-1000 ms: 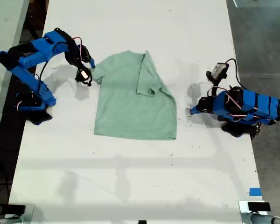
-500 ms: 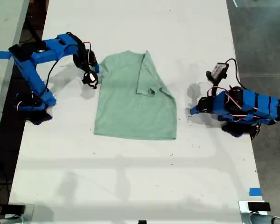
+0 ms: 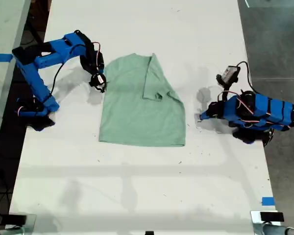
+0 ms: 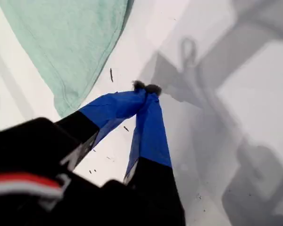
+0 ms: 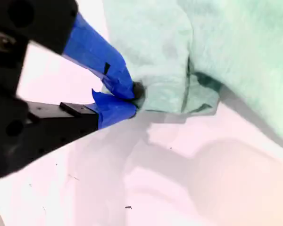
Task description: Fold t shirt
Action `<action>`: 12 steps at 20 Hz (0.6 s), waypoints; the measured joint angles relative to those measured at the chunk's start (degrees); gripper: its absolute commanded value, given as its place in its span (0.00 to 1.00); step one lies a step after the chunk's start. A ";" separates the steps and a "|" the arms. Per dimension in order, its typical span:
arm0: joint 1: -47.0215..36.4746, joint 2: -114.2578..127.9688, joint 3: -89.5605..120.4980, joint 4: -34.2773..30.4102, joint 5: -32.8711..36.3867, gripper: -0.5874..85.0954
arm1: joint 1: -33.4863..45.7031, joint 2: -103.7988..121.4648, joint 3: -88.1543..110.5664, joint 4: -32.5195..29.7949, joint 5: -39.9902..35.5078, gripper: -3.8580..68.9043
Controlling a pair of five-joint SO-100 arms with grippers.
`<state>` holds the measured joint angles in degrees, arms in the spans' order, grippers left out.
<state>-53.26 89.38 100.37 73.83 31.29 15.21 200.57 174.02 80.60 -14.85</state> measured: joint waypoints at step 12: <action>23.91 -0.18 -26.37 -0.53 -7.65 0.01 | 0.00 0.00 0.00 0.00 0.00 0.01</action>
<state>-29.36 89.21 74.00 73.30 23.64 15.21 200.57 174.02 80.60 -14.85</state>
